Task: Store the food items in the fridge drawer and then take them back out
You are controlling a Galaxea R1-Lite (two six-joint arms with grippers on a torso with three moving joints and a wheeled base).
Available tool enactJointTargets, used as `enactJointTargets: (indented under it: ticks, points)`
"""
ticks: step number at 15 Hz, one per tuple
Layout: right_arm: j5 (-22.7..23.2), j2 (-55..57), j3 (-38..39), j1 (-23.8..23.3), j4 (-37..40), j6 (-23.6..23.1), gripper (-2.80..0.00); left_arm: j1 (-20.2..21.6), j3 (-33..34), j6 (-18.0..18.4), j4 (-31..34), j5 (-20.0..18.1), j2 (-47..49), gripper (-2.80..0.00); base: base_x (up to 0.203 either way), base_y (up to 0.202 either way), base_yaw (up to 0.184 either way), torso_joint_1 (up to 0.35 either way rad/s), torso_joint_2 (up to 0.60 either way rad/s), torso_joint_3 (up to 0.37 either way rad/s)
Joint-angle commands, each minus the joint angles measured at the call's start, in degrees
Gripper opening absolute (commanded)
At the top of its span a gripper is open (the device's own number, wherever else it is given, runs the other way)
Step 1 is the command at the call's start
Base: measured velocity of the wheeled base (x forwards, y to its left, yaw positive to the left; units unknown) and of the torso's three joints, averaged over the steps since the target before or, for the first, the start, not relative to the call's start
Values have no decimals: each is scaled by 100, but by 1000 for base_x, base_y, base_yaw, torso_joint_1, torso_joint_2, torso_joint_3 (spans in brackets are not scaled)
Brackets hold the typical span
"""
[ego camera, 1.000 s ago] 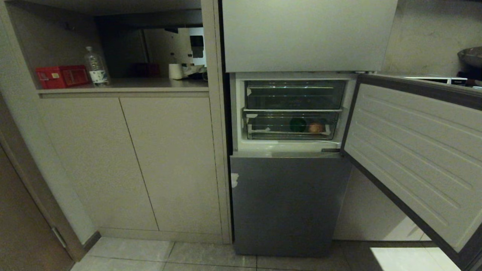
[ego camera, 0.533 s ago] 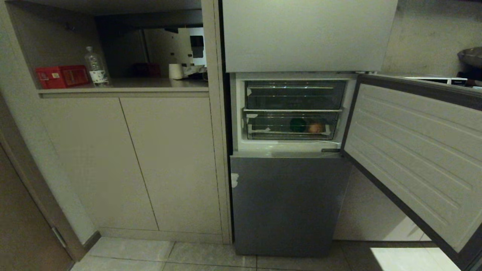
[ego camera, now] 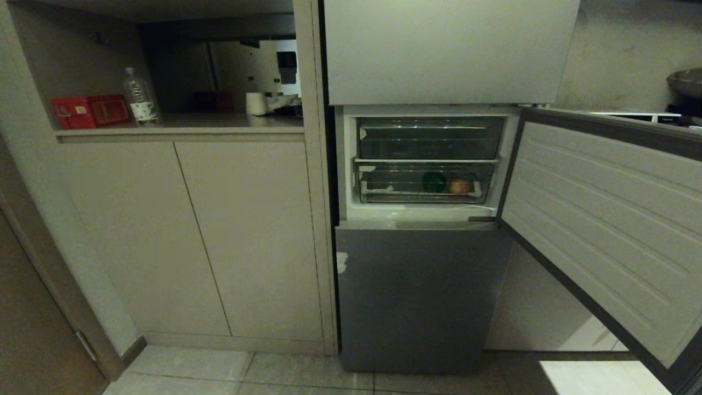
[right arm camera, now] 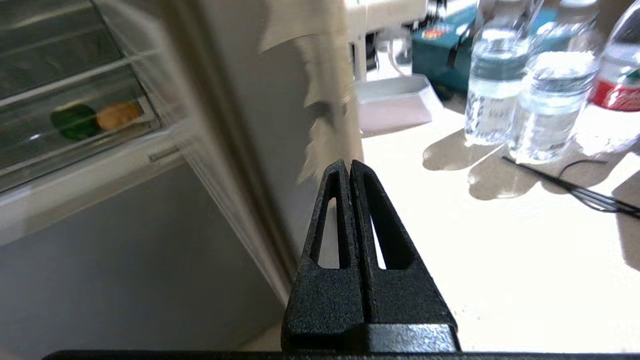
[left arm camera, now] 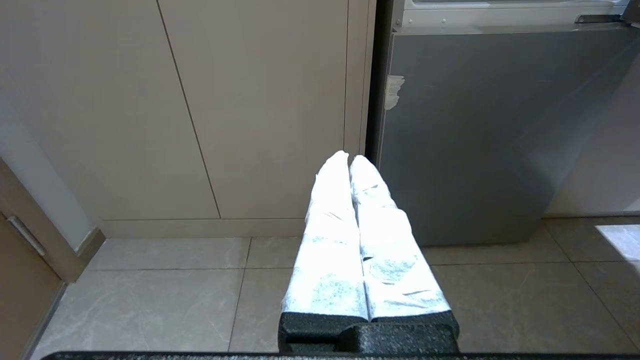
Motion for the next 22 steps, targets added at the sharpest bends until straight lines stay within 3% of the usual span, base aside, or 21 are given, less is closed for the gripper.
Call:
enactJointTargets:
  ticks: [1,6,7,10,14,19,22]
  points:
    - [124,779,-248,-174,-33,21,-280,0,7,-2,3,5,-11,-280,0,0,0,0,0,0]
    - [492,2084,-333,-153,-1714,24,-280,0,2,-2,3,5,-11,-280,0,0,0,0,0,0]
    - [741,2188,-338,-147,-1874,24,-280,0,-1,-2,3,5,-11,-280,0,0,0,0,0,0]
    - [1530,2128,-250,-140,-1906,57,-280,0,-1,-2,3,5,-11,-280,0,0,0,0,0,0]
    - [1816,1645,149,193,-1905,67,-280,0,-1,-2,3,5,-11,-280,0,0,0,0,0,0]
    - [1759,534,812,1828,-1896,54,-280,0,-1,-2,3,5,-11,-280,0,0,0,0,0,0]
    - [1612,76,929,3301,-1612,65,-280,0,-1,-2,3,5,-11,-280,0,0,0,0,0,0]
